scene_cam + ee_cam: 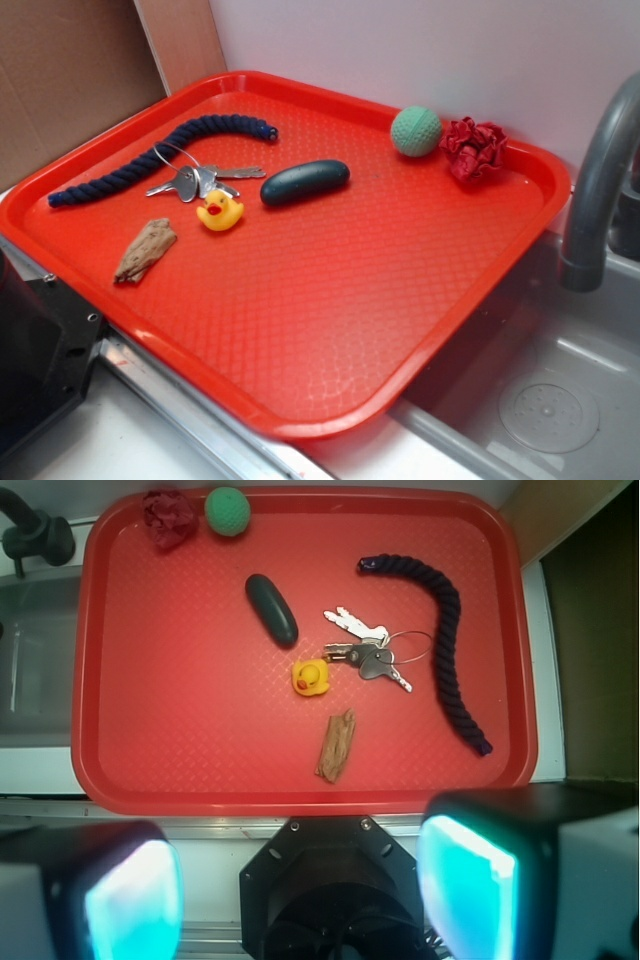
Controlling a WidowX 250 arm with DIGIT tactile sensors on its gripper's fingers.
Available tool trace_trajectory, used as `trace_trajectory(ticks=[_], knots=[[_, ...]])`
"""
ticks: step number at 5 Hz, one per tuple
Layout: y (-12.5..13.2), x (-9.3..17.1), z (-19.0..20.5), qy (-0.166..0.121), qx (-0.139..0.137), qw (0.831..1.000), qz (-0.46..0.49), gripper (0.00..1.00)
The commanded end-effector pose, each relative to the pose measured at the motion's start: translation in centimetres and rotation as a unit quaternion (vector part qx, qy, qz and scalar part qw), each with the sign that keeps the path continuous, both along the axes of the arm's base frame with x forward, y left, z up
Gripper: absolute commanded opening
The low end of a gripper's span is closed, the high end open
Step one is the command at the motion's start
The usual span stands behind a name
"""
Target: Grab the silver keys.
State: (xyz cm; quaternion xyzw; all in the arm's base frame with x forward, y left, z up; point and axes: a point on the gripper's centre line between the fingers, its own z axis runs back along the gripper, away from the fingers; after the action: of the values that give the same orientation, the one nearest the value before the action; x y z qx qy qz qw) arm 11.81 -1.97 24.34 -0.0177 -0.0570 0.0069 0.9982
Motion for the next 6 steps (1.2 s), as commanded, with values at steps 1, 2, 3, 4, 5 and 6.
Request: trace_trajectory(ticks=[1, 2, 3, 4, 5, 6], knots=[[0.0, 0.0, 0.0, 0.0, 0.0, 1.0, 0.0, 1.0], [3.1, 2.2, -1.7, -0.012, -0.019, 0.992, 0.124, 1.0], [5.2, 5.0, -4.0, -0.024, -0.042, 0.973, 0.224, 1.0], [7.7, 6.0, -5.3, -0.066, -0.05, 0.936, 0.342, 1.0], [8.8, 6.5, -6.4, -0.092, -0.06, 0.906, 0.409, 1.0], [9.3, 6.5, -8.4, -0.077, -0.044, 0.869, 0.486, 1.0]])
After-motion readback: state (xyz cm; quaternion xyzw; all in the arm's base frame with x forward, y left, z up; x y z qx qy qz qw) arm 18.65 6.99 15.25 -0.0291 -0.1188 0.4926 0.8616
